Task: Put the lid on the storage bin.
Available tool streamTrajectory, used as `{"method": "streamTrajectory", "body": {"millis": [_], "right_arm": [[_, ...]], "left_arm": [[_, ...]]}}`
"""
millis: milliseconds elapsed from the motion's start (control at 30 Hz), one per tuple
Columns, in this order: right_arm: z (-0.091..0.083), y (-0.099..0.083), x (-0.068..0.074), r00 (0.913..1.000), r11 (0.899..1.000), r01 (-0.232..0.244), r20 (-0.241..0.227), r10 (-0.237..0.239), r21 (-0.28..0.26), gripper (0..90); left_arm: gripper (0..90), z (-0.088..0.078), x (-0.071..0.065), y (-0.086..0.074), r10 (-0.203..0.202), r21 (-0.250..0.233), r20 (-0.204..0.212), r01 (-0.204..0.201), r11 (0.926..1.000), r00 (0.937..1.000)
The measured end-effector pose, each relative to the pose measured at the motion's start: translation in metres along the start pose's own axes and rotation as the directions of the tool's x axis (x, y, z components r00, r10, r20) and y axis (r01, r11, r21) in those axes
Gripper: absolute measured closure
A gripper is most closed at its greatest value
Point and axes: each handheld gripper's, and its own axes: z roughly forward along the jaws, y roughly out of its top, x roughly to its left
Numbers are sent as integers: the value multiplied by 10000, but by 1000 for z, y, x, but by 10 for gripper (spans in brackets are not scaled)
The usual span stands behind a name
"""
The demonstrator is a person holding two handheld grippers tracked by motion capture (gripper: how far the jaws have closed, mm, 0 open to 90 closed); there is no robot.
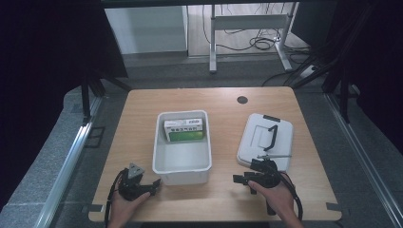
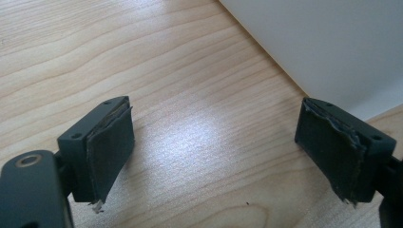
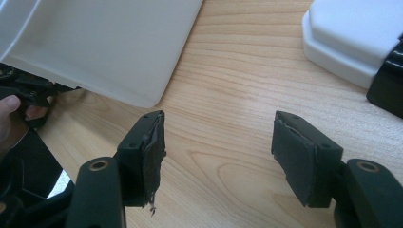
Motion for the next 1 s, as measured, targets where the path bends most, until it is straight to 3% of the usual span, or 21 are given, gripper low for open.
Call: {"method": "streamTrajectory", "body": {"millis": [233, 600, 1000], "right_arm": [[-5, 3, 3, 9998, 9999, -50, -205, 48, -97, 359], [-16, 13, 10, 9994, 9993, 340, -90, -342, -135, 363], [-38, 35, 16, 9998, 9964, 188, 123, -179, -823, 365]], "left_arm": [[128, 0, 0, 0, 7, -3, -7, -7, 10000, 10000], [128, -1, 0, 0, 16, 1, 9, -16, 10000, 10000], [128, -1, 0, -1, 45, -12, 49, -45, 10000, 10000]]}}
